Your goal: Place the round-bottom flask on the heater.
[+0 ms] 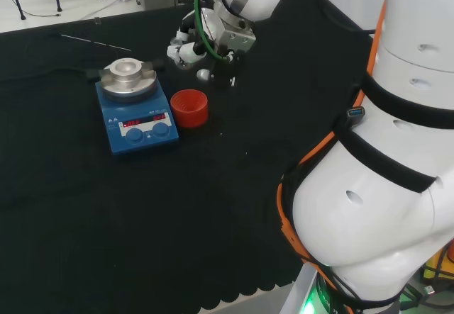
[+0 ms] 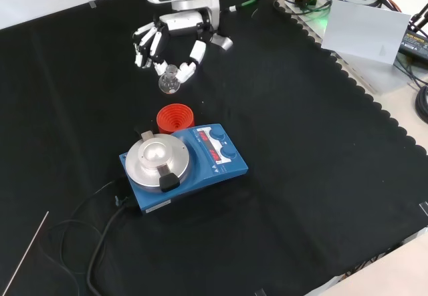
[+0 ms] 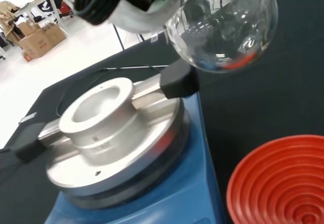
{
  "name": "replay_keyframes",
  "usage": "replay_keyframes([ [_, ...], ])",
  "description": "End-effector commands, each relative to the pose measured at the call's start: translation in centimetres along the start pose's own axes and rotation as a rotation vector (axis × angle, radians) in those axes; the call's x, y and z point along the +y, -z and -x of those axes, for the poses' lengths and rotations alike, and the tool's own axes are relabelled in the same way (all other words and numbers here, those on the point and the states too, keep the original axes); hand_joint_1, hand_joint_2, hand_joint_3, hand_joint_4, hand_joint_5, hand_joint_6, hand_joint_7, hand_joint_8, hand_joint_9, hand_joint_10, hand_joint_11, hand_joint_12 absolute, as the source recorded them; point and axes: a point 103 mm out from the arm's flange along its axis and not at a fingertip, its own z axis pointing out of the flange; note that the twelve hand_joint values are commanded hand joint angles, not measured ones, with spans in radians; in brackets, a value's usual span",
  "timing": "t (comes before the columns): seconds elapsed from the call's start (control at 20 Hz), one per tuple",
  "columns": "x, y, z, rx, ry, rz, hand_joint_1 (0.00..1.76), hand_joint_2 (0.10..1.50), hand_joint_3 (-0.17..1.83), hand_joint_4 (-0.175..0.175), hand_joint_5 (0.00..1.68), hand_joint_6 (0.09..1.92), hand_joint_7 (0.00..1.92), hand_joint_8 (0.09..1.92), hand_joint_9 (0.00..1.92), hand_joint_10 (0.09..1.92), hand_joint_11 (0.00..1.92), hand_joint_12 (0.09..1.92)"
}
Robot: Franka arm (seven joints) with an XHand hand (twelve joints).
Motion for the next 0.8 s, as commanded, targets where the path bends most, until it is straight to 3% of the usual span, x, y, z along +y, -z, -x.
replay_keyframes([
  [0.05, -0.8, 0.8, -1.3, 0.003, 0.014, -0.010, 1.10, 0.68, 0.69, 0.175, 1.17, 0.86, 0.60, 0.56, 0.74, 0.51, 0.27, 1.32],
  [0.35, -0.7, 0.4, -2.3, -0.001, 0.023, -0.015, 1.10, 0.68, 0.69, 0.175, 1.18, 0.86, 0.60, 0.56, 0.74, 0.51, 0.27, 1.32],
  [0.8, 2.4, -0.4, -4.8, 0.043, 0.045, -0.016, 1.10, 0.68, 0.70, 0.175, 1.18, 0.85, 0.60, 0.56, 0.75, 0.51, 0.28, 1.32],
])
